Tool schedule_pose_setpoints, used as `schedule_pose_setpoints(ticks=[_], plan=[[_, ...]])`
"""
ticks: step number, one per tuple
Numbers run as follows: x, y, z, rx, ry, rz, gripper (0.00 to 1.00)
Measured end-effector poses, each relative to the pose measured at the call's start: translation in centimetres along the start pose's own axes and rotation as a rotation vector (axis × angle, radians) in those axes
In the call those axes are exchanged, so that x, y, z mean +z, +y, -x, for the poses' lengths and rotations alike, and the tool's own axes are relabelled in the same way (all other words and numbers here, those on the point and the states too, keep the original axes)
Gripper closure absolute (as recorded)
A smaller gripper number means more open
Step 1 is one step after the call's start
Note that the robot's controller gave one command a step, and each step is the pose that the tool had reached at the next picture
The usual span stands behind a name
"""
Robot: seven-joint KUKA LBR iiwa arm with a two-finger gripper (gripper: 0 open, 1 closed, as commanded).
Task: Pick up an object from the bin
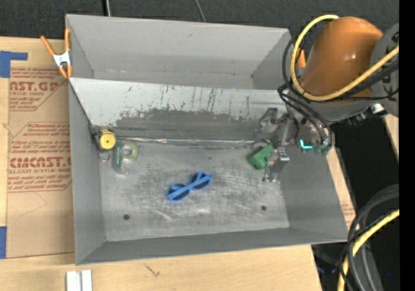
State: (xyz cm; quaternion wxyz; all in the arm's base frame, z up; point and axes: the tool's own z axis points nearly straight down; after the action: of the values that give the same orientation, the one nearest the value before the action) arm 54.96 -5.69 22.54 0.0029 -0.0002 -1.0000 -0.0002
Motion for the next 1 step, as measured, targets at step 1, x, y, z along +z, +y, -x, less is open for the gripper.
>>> schedule_pose_setpoints(ticks=[1], plan=[[15.40, 11.97, 0.37, -0.244, -0.015, -0.002, 0.00]])
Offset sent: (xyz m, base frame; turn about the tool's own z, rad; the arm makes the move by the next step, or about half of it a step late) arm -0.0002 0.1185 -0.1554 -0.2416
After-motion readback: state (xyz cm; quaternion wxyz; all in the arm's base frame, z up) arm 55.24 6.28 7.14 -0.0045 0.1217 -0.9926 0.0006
